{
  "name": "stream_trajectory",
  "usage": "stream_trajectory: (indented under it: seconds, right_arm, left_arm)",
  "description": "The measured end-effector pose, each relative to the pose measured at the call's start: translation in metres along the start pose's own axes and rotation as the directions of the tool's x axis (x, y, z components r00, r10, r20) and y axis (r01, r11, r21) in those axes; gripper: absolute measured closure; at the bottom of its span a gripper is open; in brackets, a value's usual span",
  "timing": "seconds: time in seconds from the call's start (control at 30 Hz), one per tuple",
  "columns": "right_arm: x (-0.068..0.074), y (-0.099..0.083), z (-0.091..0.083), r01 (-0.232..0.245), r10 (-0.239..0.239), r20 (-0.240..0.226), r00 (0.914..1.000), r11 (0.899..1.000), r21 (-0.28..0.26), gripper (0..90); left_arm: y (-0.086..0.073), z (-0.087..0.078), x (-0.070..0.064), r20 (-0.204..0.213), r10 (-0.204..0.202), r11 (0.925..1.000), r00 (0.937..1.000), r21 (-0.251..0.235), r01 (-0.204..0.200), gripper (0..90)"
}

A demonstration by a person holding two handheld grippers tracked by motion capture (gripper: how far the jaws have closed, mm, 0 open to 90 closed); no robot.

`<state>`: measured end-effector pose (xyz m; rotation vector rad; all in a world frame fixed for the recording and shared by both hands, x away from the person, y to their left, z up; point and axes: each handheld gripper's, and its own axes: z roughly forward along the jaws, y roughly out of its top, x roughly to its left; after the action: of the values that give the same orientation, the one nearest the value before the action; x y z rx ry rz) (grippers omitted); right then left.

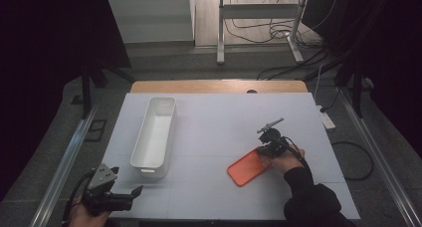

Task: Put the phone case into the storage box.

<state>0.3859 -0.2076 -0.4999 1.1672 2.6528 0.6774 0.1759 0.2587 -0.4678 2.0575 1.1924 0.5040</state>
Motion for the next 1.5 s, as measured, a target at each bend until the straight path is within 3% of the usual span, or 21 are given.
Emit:
stream_trajectory:
  seconds: [0.4,0.6,0.93,1.3,1.37,1.5]
  right_arm:
    - [0.015,0.021,0.015,0.03,-0.031,-0.021,0.9993,0.999,-0.021,89.0]
    - [0.029,0.033,0.024,0.061,-0.062,-0.04,0.9973,0.998,-0.032,89.1]
    - [0.051,0.04,0.029,0.122,-0.125,-0.093,0.9878,0.992,-0.039,89.0]
    - [0.049,0.018,0.006,0.148,-0.15,-0.111,0.9824,0.989,-0.027,89.0]
    - [0.045,0.002,-0.003,0.143,-0.144,-0.111,0.9834,0.99,-0.01,89.0]
    - [0.042,-0.011,-0.01,0.125,-0.124,-0.109,0.9863,0.992,0.003,89.0]
  left_arm:
    - [0.0,0.0,0.0,0.001,0.0,1.0,1.0,-0.001,0.0,2.4]
    - [0.0,0.0,0.0,0.0,0.0,1.0,1.0,-0.001,0.0,2.5]
    - [0.0,-0.001,0.0,0.0,0.001,1.0,1.0,-0.003,-0.001,2.5]
    - [0.0,-0.001,0.0,-0.001,0.002,1.0,1.0,-0.002,-0.002,2.5]
    - [0.0,0.0,0.0,-0.001,0.002,1.0,1.0,-0.002,-0.002,2.5]
    - [0.0,0.0,0.0,-0.003,0.003,1.0,1.0,0.001,-0.003,2.5]
